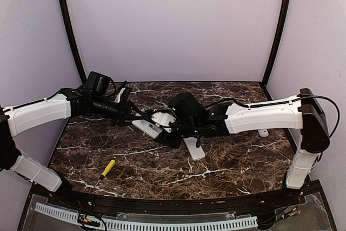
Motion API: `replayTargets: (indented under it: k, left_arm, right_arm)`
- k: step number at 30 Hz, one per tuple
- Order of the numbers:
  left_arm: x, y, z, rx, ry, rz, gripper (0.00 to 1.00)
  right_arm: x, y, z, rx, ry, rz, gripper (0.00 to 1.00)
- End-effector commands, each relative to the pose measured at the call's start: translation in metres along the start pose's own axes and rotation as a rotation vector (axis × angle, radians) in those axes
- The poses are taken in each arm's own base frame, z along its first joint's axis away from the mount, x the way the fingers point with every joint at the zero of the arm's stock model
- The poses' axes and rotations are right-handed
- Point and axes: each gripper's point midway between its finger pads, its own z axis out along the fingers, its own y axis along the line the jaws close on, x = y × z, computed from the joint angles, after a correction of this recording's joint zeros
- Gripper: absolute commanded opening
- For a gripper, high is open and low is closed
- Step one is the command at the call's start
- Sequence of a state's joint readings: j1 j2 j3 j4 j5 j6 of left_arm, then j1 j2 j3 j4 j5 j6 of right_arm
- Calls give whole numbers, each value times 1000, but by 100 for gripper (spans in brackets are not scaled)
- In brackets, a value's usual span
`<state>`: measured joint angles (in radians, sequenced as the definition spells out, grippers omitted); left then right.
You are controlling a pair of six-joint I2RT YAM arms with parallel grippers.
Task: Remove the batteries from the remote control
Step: Pass from the right arm to the left
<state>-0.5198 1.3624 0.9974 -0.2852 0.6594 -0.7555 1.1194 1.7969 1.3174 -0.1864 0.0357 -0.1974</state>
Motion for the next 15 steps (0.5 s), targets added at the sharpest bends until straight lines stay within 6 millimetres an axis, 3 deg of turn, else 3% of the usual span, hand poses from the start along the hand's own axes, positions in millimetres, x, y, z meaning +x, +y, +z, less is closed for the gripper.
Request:
replayTargets:
  k: [1, 4, 8, 11, 15]
  left_arm:
    - [7, 5, 1, 5, 27, -16, 31]
    - [8, 5, 2, 7, 34, -14, 19]
    - [10, 3, 2, 24, 40, -16, 10]
    - [7, -1, 0, 41, 26, -5, 4]
    - [0, -4, -6, 58, -24, 7, 0]
  right_arm:
    - [-14, -3, -3, 26, -41, -15, 22]
    - [-12, -4, -2, 34, -35, -10, 22]
    - [-13, -7, -3, 44, -44, 11, 26]
    - [-18, -11, -7, 52, -69, 42, 37]
    - [-26, -21, -19, 55, -119, 111, 70]
